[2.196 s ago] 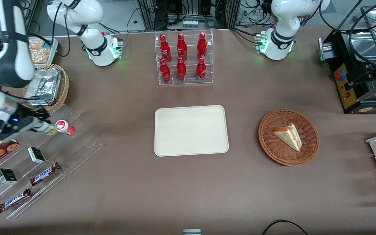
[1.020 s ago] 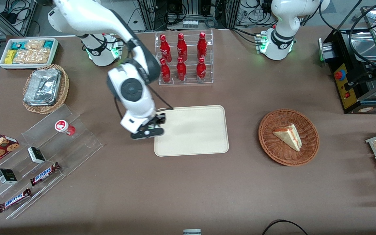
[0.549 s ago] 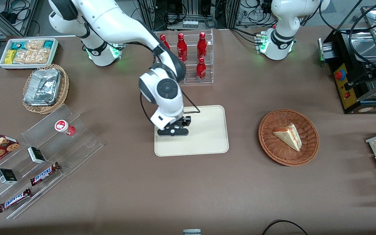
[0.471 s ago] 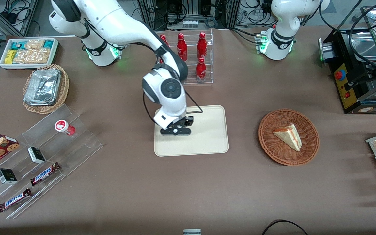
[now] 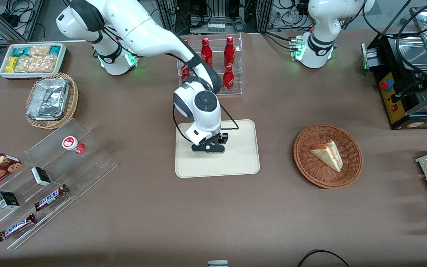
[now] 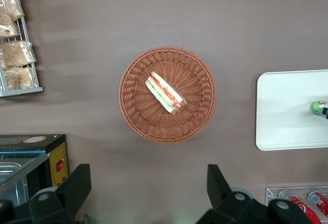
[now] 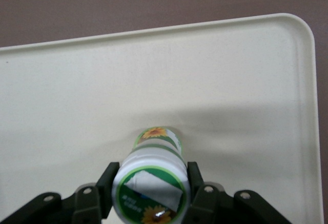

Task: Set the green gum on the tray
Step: 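Lower the green canister onto the tray and open the right gripper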

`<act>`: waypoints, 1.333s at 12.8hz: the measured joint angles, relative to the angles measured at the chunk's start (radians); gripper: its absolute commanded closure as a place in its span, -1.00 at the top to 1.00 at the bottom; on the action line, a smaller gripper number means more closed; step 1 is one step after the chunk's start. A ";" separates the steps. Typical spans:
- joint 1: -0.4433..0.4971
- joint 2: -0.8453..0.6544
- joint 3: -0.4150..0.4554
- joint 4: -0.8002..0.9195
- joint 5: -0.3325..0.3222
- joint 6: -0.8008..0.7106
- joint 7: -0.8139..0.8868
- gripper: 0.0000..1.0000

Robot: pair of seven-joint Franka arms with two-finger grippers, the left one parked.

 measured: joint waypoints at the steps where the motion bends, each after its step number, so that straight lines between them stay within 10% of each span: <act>1: 0.000 0.009 0.000 0.001 0.000 0.007 0.000 0.03; 2: 0.000 0.014 0.000 0.003 0.000 0.010 0.000 0.97; 17: -0.049 -0.098 -0.030 0.028 -0.019 -0.151 -0.287 1.00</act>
